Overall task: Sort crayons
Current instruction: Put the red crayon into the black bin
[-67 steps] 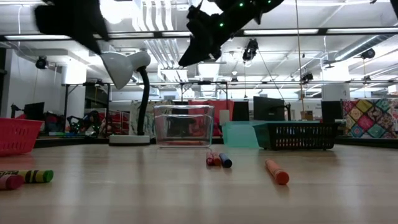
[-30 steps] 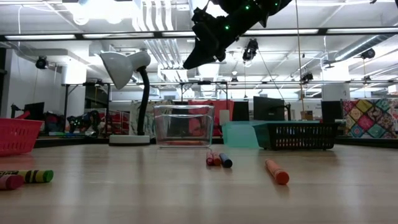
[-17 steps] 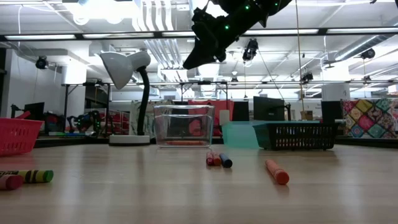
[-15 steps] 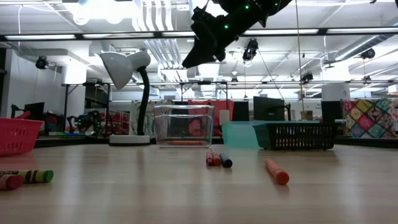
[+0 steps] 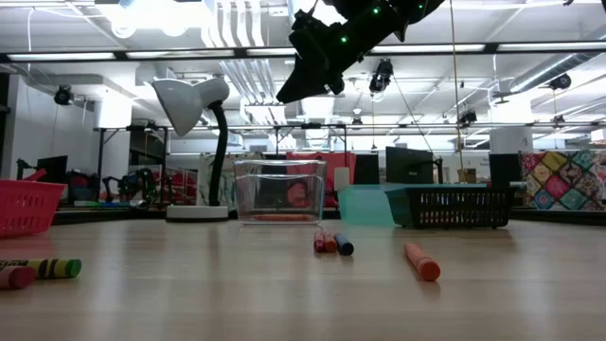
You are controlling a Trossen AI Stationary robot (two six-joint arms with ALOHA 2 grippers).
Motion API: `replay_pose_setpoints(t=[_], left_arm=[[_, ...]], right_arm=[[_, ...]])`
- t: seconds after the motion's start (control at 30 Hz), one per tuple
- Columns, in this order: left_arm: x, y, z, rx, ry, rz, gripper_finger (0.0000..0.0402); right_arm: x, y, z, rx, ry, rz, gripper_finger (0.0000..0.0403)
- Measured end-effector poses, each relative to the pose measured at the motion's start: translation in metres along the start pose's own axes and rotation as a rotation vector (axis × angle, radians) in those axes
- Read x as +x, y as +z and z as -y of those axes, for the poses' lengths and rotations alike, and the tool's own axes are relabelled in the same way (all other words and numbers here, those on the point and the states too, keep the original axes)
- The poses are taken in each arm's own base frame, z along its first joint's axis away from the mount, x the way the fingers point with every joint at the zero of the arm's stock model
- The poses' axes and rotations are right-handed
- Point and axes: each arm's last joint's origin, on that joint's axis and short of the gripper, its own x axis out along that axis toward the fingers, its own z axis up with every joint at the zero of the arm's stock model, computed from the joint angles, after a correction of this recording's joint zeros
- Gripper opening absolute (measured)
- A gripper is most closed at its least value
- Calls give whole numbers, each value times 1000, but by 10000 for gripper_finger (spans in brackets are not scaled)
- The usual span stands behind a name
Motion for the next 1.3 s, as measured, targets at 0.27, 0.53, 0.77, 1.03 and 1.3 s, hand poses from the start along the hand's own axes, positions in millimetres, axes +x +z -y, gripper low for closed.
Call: replay_pose_setpoints(t=[0.27, 0.53, 0.77, 1.03, 1.3], left_arm=[[13, -6, 9, -4, -33, 8, 94], [22, -10, 17, 8, -22, 37, 57], [0, -12, 16, 31, 7, 80, 9], [-50, -11, 21, 63, -184, 258, 2], [-110, 9, 22, 198, -678, 885, 1]], right_arm=[[0, 0, 0, -1, 0, 0, 86], [-1, 0, -7, -22, 16, -5, 86], [-8, 0, -16, -53, 41, -34, 86], [-12, -6, -22, -72, 64, -114, 86], [-10, -21, -32, -54, 290, -86, 86]])
